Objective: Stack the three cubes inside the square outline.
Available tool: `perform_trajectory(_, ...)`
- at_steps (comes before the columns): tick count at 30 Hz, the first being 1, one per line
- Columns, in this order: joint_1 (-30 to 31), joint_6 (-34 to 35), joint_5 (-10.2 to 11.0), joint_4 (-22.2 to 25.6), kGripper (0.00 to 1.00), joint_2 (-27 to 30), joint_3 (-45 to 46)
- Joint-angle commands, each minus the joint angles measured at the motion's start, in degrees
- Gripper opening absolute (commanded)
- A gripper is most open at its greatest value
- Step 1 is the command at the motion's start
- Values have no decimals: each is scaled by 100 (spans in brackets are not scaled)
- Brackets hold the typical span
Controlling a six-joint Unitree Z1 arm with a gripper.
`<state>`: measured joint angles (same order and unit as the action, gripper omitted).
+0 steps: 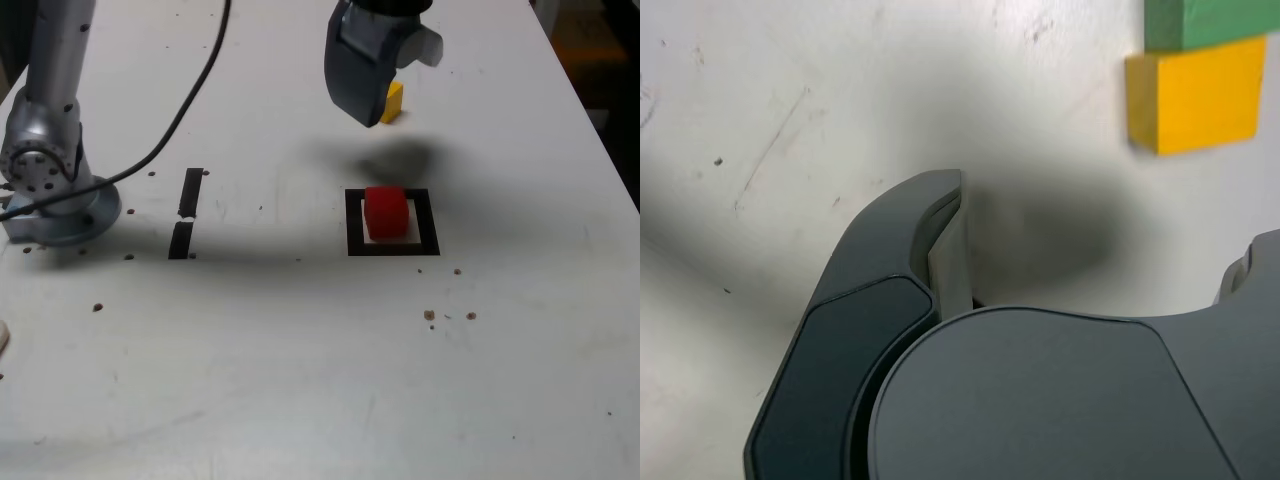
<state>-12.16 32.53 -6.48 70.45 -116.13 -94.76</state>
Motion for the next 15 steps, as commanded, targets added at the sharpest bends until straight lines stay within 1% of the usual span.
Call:
perform_trajectory(1, -163, -52, 10, 225, 99, -216, -279)
perform_trajectory(6, -358, -102, 17, 340, 100, -478, -576)
perform_trajectory(11, -553, -156, -108, 269, 100, -746, -669)
perform_trajectory(15, -649, -257, -140, 155, 100, -889, -681)
